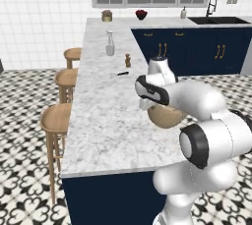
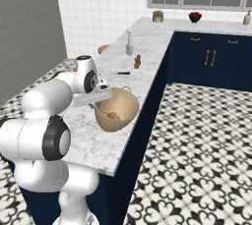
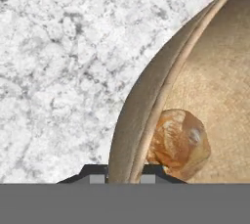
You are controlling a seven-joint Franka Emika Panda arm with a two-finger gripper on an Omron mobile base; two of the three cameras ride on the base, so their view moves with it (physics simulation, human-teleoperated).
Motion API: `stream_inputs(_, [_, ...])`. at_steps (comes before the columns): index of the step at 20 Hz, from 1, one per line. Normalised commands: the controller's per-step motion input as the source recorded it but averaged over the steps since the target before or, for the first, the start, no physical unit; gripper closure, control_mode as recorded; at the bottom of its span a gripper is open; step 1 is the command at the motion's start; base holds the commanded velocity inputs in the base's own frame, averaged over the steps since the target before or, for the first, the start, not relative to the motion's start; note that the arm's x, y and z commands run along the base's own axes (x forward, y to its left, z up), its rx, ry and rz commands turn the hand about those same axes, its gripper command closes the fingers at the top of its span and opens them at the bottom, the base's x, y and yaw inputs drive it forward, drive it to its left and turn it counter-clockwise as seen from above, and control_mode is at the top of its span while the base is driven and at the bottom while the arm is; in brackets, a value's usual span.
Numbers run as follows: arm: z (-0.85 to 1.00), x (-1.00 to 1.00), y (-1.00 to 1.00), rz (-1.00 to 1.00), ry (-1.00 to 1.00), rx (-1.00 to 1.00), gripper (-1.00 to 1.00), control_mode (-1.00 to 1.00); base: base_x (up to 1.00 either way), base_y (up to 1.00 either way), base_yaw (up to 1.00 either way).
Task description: Open the cabinet, pick up the bread from the cabinet and place it in the basket. Then move the basket to the dining counter.
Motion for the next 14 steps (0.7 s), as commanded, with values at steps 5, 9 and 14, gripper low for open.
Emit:
stream_inputs(5, [0.41,-0.64,0.44,0.28,0.13,-0.11,1.0,-1.0,0.0,0.0,0.0])
stream_inputs(9, [0.19,-0.19,0.3,0.18,0.01,-0.14,1.0,-1.0,0.0,0.0,0.0])
stream_inputs(14, [0.1,-0.06,0.13,0.1,-0.1,-0.13,1.0,-1.0,0.0,0.0,0.0])
